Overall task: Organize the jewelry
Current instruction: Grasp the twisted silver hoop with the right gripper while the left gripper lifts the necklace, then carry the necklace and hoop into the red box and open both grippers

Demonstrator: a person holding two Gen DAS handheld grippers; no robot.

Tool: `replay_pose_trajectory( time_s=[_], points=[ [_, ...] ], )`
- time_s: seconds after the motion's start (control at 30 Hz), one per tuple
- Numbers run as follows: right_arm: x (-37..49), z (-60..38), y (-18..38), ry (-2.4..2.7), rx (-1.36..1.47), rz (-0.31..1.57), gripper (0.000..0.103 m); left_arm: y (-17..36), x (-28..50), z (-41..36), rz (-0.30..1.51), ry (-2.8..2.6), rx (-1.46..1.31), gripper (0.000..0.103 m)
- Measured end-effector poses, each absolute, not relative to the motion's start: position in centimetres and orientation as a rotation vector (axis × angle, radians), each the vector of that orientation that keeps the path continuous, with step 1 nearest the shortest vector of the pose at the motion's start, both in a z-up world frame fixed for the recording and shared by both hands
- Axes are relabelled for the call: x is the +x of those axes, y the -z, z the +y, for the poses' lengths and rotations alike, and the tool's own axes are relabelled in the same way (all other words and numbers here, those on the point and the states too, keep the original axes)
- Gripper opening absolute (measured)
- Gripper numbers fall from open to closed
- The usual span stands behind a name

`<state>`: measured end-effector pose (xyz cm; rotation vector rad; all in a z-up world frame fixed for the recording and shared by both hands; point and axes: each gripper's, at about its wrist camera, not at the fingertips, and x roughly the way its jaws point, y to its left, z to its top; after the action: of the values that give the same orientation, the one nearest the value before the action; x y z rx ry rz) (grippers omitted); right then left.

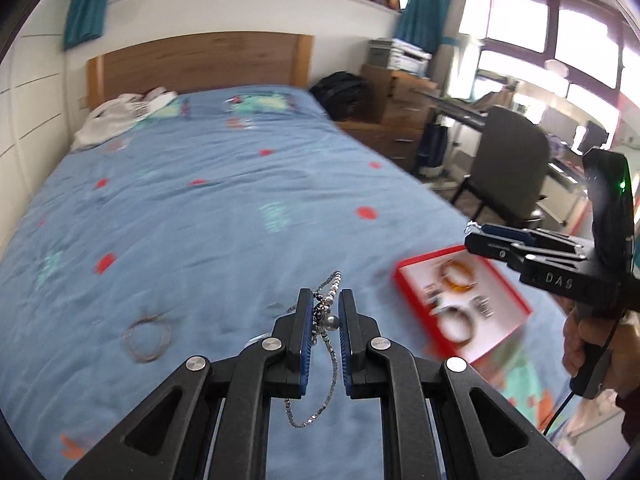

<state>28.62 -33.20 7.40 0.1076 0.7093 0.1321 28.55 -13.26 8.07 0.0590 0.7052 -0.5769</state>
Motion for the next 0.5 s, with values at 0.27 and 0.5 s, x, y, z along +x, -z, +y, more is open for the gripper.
replay_pose_trajectory(
  time_s=[0.27, 0.5],
  points=[
    [26.8, -42.1, -8.0, -0.038, 0.124, 0.709, 0.037, -7.8, 29.7, -23.1, 0.718, 0.687, 0.078, 0.012],
    [27.9, -47.6, -4.5, -0.005, 0.141, 0.753, 0.037, -4.8, 32.4, -30.2, 0.772, 0.747, 0.092, 0.012]
  ],
)
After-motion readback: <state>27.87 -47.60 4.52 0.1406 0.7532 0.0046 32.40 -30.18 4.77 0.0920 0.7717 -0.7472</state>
